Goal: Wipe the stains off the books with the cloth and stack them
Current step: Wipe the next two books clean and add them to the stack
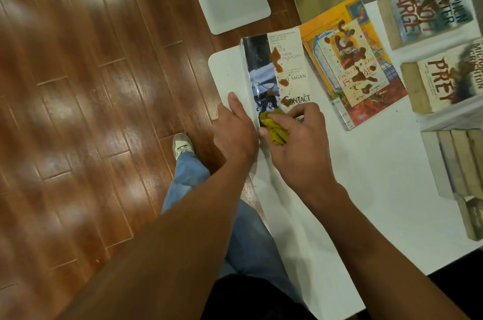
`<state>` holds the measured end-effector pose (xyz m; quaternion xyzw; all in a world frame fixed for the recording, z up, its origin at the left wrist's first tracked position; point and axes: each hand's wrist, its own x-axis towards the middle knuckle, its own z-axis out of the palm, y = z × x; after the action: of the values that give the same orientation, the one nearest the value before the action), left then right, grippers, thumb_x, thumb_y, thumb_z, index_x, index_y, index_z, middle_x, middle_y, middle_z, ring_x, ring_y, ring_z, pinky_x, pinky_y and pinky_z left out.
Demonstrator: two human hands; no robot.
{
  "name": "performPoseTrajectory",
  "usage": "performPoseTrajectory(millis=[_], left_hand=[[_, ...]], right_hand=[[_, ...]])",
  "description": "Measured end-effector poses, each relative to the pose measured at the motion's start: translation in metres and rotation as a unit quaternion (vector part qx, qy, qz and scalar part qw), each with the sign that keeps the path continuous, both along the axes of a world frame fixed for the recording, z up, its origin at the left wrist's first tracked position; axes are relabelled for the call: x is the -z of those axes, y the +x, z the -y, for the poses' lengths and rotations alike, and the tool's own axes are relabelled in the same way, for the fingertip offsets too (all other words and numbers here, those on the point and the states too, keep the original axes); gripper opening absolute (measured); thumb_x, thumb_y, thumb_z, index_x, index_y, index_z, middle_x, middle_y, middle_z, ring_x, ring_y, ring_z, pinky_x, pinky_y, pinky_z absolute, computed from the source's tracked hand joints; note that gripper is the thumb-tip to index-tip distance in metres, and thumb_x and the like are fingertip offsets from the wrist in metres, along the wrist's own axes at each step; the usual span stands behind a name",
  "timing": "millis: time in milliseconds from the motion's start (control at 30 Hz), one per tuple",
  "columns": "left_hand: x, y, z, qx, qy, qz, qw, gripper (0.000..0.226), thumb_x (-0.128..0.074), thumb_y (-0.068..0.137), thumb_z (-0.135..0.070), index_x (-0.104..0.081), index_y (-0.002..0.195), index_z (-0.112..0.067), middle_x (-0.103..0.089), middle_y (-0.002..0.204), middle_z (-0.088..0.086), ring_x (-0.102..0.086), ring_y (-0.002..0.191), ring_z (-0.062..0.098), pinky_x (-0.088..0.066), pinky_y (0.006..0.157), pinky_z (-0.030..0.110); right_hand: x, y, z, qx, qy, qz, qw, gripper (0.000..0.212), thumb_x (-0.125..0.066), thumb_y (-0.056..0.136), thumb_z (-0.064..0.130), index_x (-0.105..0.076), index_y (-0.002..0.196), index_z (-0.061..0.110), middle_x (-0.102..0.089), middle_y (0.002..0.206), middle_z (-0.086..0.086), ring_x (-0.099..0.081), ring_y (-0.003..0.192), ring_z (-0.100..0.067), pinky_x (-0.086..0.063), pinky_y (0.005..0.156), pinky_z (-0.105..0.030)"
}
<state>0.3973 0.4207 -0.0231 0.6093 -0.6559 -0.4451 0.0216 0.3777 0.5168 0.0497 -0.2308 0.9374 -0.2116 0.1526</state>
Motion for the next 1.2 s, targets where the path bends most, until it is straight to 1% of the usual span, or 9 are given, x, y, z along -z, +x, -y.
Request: performPoseTrajectory(millis=[100,200,300,467,600,767,867,967,1200], left_hand=[[-0.002,0.001,0.0,0.005,-0.001,0.001,1.0,0.057,-0.025,0.107,-0.05,-0.059,0.12,-0.007,-0.068,0.112,0.012,-0.065,0.101,0.026,-0.044,0.076,0.031],[-0.003,0.0,0.0,0.006,-0.005,0.005,1.0,0.057,-0.023,0.107,-0.05,-0.058,0.124,-0.008,-0.068,0.116,0.011,-0.065,0.104,0.026,-0.042,0.077,0.031],[-0.004,0.0,0.0,0.002,-0.005,-0.003,1.0,0.057,-0.023,0.107,-0.049,-0.059,0.121,-0.007,-0.068,0.114,0.011,-0.065,0.102,0.027,-0.045,0.079,0.034],[-0.002,-0.001,0.001,-0.002,-0.007,-0.005,1.0,0.057,-0.025,0.107,-0.049,-0.06,0.119,-0.006,-0.068,0.113,0.012,-0.065,0.1,0.026,-0.046,0.078,0.033],[-0.001,-0.001,0.001,-0.005,-0.007,-0.013,1.0,0.057,-0.024,0.107,-0.05,-0.06,0.117,-0.007,-0.068,0.111,0.011,-0.064,0.099,0.025,-0.047,0.078,0.034],[-0.002,-0.001,0.0,0.004,-0.012,-0.011,1.0,0.056,-0.024,0.108,-0.048,-0.059,0.121,-0.007,-0.069,0.113,0.009,-0.066,0.101,0.024,-0.045,0.077,0.029],[-0.002,-0.001,0.001,0.005,-0.005,0.0,1.0,0.057,-0.024,0.108,-0.049,-0.059,0.12,-0.007,-0.069,0.112,0.009,-0.065,0.1,0.024,-0.044,0.077,0.03],[-0.002,-0.001,0.0,0.002,-0.003,-0.003,1.0,0.057,-0.024,0.107,-0.05,-0.059,0.122,-0.007,-0.069,0.113,0.007,-0.066,0.1,0.021,-0.044,0.075,0.027],[-0.001,-0.001,0.0,0.01,-0.012,0.006,1.0,0.054,-0.025,0.108,-0.048,-0.057,0.125,-0.008,-0.067,0.116,0.006,-0.063,0.1,0.019,-0.042,0.076,0.025]], right_hand=[[-0.004,0.001,-0.001,0.026,-0.033,0.019,0.999,0.047,-0.072,0.089,0.04,-0.068,0.125,0.012,-0.043,0.113,-0.005,-0.05,0.109,-0.021,-0.042,0.091,-0.018],[-0.006,-0.002,-0.001,0.071,-0.039,0.044,0.996,0.047,-0.067,0.094,0.035,-0.062,0.133,0.01,-0.047,0.116,-0.004,-0.05,0.111,-0.016,-0.032,0.089,-0.002],[-0.004,-0.003,-0.001,0.071,-0.007,0.041,0.997,0.044,-0.07,0.092,0.031,-0.061,0.13,0.009,-0.054,0.124,-0.009,-0.051,0.118,-0.02,-0.034,0.093,-0.014],[0.001,0.0,-0.002,0.041,0.016,0.007,0.999,0.035,-0.077,0.085,0.023,-0.071,0.117,0.007,-0.06,0.11,-0.008,-0.051,0.104,-0.025,-0.038,0.081,-0.023],[-0.001,-0.004,0.016,0.032,0.023,-0.011,0.999,0.036,-0.078,0.084,0.022,-0.071,0.116,0.006,-0.061,0.111,-0.007,-0.051,0.107,-0.024,-0.049,0.079,-0.033],[-0.001,0.001,0.004,0.034,0.014,-0.013,0.999,0.035,-0.081,0.081,0.02,-0.073,0.111,0.004,-0.061,0.103,-0.007,-0.054,0.102,-0.024,-0.048,0.075,-0.03],[-0.001,-0.004,0.014,0.047,0.008,-0.021,0.999,0.033,-0.079,0.083,0.019,-0.072,0.112,0.004,-0.061,0.105,-0.008,-0.054,0.103,-0.024,-0.05,0.078,-0.033],[-0.001,-0.006,0.016,0.034,0.017,-0.01,0.999,0.034,-0.078,0.084,0.02,-0.072,0.114,0.004,-0.06,0.107,-0.007,-0.053,0.105,-0.022,-0.048,0.078,-0.03],[-0.006,-0.018,-0.015,0.075,0.028,0.009,0.997,0.036,-0.077,0.086,0.025,-0.072,0.116,0.005,-0.059,0.106,-0.002,-0.046,0.097,-0.009,-0.041,0.079,-0.02]])
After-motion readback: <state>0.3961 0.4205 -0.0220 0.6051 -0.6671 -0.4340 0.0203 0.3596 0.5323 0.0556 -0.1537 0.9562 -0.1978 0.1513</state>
